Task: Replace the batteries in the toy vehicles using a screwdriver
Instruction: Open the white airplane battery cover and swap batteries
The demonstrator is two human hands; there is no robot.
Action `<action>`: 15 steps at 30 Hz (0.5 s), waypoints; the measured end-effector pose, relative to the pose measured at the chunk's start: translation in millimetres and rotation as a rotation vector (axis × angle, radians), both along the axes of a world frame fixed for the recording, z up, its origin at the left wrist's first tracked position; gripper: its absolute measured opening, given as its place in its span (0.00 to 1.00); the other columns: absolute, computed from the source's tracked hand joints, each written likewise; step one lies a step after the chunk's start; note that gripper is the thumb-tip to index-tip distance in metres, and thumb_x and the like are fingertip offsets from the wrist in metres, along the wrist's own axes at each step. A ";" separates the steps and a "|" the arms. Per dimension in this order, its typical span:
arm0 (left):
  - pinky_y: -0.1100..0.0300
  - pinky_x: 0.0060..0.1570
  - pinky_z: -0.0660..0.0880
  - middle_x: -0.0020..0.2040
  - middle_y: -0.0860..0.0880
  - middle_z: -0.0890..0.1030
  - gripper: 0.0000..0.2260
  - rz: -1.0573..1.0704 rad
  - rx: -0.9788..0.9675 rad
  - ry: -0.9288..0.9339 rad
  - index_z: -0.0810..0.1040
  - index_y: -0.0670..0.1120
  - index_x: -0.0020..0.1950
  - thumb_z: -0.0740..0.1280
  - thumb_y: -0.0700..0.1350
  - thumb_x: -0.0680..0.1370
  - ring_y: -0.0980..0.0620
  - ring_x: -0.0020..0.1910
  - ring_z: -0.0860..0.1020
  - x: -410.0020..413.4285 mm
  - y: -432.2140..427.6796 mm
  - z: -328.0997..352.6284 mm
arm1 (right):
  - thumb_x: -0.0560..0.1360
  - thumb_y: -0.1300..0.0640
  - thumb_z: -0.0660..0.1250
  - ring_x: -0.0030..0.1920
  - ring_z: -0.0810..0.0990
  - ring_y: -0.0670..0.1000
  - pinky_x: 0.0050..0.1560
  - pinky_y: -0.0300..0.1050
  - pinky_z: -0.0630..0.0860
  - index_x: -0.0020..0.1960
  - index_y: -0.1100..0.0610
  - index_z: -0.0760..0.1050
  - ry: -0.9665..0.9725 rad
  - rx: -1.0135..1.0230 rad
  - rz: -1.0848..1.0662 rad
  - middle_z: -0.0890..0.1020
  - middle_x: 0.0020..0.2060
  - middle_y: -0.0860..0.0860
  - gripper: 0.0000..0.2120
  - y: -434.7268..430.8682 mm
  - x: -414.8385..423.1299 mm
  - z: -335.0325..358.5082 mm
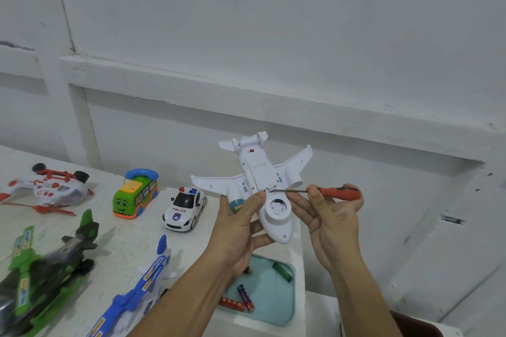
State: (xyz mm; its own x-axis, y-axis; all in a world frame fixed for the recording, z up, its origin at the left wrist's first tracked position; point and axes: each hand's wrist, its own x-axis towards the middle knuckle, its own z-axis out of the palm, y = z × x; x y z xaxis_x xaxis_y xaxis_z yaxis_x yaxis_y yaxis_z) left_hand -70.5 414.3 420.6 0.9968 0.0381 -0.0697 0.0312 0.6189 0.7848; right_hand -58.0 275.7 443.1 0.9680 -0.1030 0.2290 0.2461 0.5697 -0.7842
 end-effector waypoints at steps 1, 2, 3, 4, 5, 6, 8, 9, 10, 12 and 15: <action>0.46 0.40 0.81 0.51 0.47 0.86 0.15 0.002 0.002 -0.002 0.75 0.49 0.64 0.68 0.41 0.78 0.46 0.42 0.84 -0.3 0.4 0.1 | 0.75 0.72 0.62 0.34 0.85 0.60 0.36 0.47 0.82 0.50 0.50 0.57 0.008 0.003 0.002 0.79 0.38 0.56 0.21 0.4 0.0 -0.2; 0.46 0.40 0.81 0.50 0.47 0.86 0.14 0.002 0.005 -0.006 0.75 0.49 0.63 0.68 0.41 0.78 0.46 0.41 0.84 -0.4 0.8 0.3 | 0.76 0.72 0.62 0.34 0.85 0.60 0.36 0.47 0.82 0.50 0.50 0.57 0.016 0.009 0.006 0.78 0.39 0.56 0.21 0.7 0.1 -0.4; 0.46 0.40 0.81 0.49 0.48 0.86 0.13 0.000 0.008 -0.011 0.75 0.50 0.62 0.68 0.41 0.78 0.46 0.41 0.84 -0.9 1.2 0.6 | 0.76 0.72 0.61 0.34 0.85 0.60 0.36 0.46 0.82 0.50 0.50 0.57 0.026 0.016 0.010 0.78 0.39 0.57 0.21 0.8 0.3 -0.9; 0.46 0.40 0.81 0.48 0.48 0.86 0.12 0.000 0.011 -0.014 0.76 0.50 0.61 0.67 0.41 0.78 0.46 0.40 0.84 -1.0 1.6 0.5 | 0.76 0.72 0.61 0.34 0.85 0.60 0.36 0.46 0.82 0.49 0.50 0.57 0.035 0.022 0.014 0.78 0.40 0.57 0.20 0.9 0.4 -1.3; 0.46 0.40 0.81 0.48 0.48 0.86 0.12 0.002 0.015 -0.017 0.76 0.51 0.60 0.67 0.41 0.78 0.47 0.40 0.84 -1.3 2.1 0.6 | 0.77 0.72 0.61 0.35 0.85 0.60 0.36 0.46 0.82 0.49 0.50 0.57 0.042 0.027 0.019 0.78 0.40 0.57 0.20 1.2 0.7 -1.8; 0.45 0.41 0.81 0.47 0.49 0.86 0.11 0.004 0.020 -0.018 0.75 0.51 0.60 0.67 0.41 0.78 0.47 0.39 0.84 -1.5 2.5 0.5 | 0.77 0.72 0.61 0.35 0.85 0.60 0.36 0.46 0.82 0.49 0.50 0.57 0.046 0.032 0.023 0.79 0.40 0.57 0.20 1.6 0.9 -2.3; 0.43 0.43 0.81 0.46 0.49 0.86 0.11 0.009 0.025 -0.017 0.75 0.51 0.59 0.67 0.41 0.78 0.47 0.40 0.84 -1.8 3.7 -0.2 | 0.77 0.73 0.61 0.34 0.85 0.60 0.35 0.47 0.82 0.49 0.50 0.57 0.056 0.043 0.028 0.80 0.37 0.57 0.20 2.8 1.1 -3.2; 0.43 0.43 0.81 0.46 0.49 0.86 0.10 0.012 0.027 -0.017 0.75 0.51 0.58 0.67 0.41 0.78 0.46 0.40 0.84 -1.8 4.4 -0.3 | 0.77 0.73 0.61 0.34 0.85 0.60 0.35 0.47 0.82 0.49 0.51 0.57 0.061 0.052 0.031 0.80 0.37 0.56 0.19 3.4 1.5 -3.5; 0.43 0.43 0.81 0.46 0.49 0.86 0.10 0.013 0.030 -0.019 0.75 0.52 0.57 0.67 0.41 0.78 0.47 0.40 0.84 -1.7 5.1 -0.7 | 0.77 0.73 0.60 0.34 0.85 0.61 0.35 0.47 0.82 0.49 0.51 0.58 0.066 0.061 0.035 0.81 0.36 0.56 0.19 3.8 1.4 -3.9; 0.44 0.41 0.81 0.46 0.49 0.86 0.11 0.015 0.039 -0.023 0.75 0.52 0.58 0.67 0.41 0.78 0.47 0.40 0.84 -1.1 6.5 -0.9 | 0.77 0.73 0.60 0.35 0.85 0.61 0.35 0.47 0.82 0.49 0.51 0.58 0.075 0.070 0.041 0.81 0.35 0.55 0.18 4.7 1.9 -4.3; 0.44 0.40 0.82 0.46 0.49 0.86 0.11 0.014 0.050 -0.023 0.75 0.52 0.59 0.68 0.41 0.78 0.46 0.41 0.85 -0.2 9.0 -1.3 | 0.77 0.72 0.60 0.35 0.85 0.60 0.35 0.47 0.82 0.48 0.51 0.58 0.086 0.074 0.039 0.83 0.34 0.55 0.18 6.8 2.0 -3.8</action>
State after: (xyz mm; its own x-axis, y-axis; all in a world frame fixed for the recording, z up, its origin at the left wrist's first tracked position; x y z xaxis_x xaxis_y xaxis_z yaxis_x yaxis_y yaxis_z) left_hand -70.8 423.3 419.3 0.9975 0.0549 -0.0447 0.0046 0.5793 0.8151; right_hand -56.0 282.5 439.3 0.9874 -0.0782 0.1377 0.1558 0.6348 -0.7568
